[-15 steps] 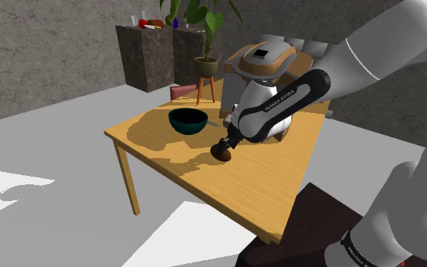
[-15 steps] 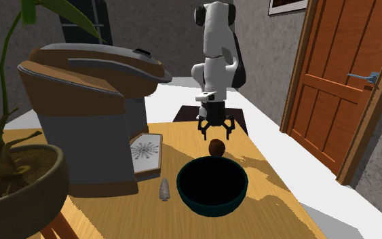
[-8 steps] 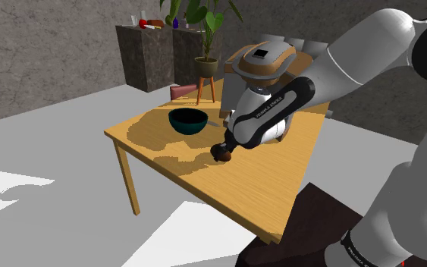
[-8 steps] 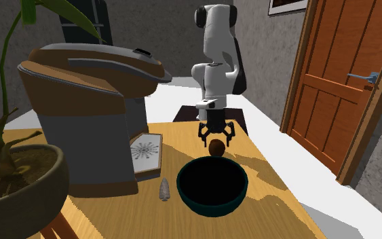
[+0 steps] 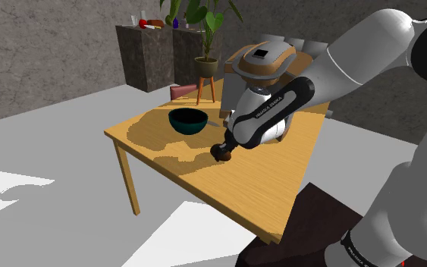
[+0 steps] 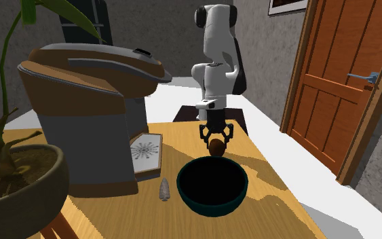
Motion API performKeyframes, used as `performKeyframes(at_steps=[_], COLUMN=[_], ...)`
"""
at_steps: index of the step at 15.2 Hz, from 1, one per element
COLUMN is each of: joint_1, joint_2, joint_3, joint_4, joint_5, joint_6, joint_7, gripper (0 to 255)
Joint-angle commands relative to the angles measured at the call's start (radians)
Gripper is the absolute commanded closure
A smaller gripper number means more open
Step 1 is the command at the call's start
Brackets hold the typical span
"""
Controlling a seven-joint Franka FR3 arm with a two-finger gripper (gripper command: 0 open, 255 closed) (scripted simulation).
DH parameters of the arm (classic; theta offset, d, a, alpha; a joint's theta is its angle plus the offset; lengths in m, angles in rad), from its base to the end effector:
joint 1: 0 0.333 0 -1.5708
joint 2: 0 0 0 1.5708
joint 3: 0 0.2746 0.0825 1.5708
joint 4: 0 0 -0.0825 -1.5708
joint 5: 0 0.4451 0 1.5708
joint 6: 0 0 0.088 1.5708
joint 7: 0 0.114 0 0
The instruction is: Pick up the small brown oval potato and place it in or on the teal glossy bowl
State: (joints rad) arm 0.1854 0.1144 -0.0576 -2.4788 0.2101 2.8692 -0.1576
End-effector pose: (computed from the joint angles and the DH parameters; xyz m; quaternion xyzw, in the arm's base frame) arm 0.5277 0.0556 0.1734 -0.9887 -0.0456 -0.1378 0.0366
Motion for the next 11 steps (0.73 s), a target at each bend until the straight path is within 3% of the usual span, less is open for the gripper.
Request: performKeyframes(at_steps=[1, 7, 11], joint_1=[0.000, 0.000, 0.004], joint_2=[0.000, 0.000, -0.051], joint_3=[0.000, 0.000, -0.011], joint_4=[0.000, 0.000, 0.004], joint_5=[0.000, 0.000, -0.035], joint_6=[0.000, 0.000, -0.054], joint_7=[0.000, 0.000, 0.029], gripper=[255, 255, 255])
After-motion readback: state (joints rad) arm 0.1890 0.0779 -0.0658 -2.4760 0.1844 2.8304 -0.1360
